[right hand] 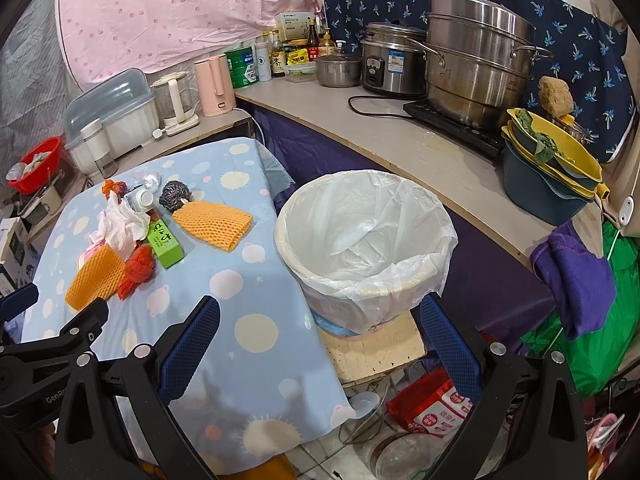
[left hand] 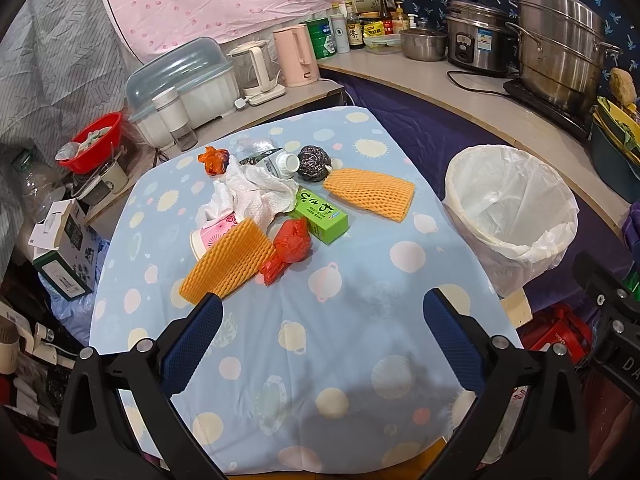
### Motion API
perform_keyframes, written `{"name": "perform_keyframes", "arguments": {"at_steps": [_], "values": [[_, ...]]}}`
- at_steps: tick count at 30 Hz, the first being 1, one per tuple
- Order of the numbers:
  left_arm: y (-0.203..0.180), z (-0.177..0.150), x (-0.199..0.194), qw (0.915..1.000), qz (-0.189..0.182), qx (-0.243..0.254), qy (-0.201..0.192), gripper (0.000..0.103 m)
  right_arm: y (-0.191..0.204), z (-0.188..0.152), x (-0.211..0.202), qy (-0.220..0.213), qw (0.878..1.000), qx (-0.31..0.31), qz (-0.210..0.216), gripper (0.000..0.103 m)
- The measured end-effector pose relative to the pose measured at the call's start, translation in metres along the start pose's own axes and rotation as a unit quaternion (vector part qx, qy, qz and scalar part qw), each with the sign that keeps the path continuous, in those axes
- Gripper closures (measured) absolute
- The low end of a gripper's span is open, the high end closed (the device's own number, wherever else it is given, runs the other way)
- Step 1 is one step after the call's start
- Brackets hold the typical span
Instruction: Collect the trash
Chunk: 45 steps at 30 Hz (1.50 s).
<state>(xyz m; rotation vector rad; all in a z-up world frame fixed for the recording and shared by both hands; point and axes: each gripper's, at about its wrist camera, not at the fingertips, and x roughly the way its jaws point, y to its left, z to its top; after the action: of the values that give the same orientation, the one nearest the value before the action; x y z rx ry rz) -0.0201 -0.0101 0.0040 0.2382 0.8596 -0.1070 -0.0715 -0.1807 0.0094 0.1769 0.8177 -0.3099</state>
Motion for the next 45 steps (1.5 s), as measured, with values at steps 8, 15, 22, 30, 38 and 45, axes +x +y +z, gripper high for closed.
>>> {"name": "perform_keyframes", "arguments": {"at_steps": [8, 15, 22, 30, 38, 45], "values": [[0.000, 0.001, -0.001, 1.0000, 0.000, 0.001, -0.001, 0.007, 0.001, 0.000, 0.000, 0.000, 1.000, 0.001, 0.000, 0.007], [0.000, 0.000, 0.000, 1.0000, 0.000, 0.001, -0.001, 0.007, 0.001, -0.001, 0.000, -0.001, 1.000, 0.000, -0.001, 0.007], [0.000, 0.000, 0.000, 1.0000, 0.000, 0.002, -0.001, 0.007, 0.000, -0.001, 0.000, 0.000, 1.000, 0.000, 0.000, 0.007], [-0.001, 0.000, 0.000, 1.0000, 0.000, 0.002, -0.001, 0.007, 0.000, -0.001, 0.000, 0.000, 1.000, 0.000, 0.000, 0.007], [0.000, -0.001, -0.001, 1.0000, 0.002, 0.003, -0.001, 0.007, 0.001, -0.001, 0.001, 0.000, 1.000, 0.001, 0.000, 0.007], [0.014, 0.002, -0.001, 0.9999, -0.008, -0.007, -0.003, 0.007, 0.005, 0.000, 0.010, 0.006, 1.000, -0.001, 0.001, 0.007]]}}
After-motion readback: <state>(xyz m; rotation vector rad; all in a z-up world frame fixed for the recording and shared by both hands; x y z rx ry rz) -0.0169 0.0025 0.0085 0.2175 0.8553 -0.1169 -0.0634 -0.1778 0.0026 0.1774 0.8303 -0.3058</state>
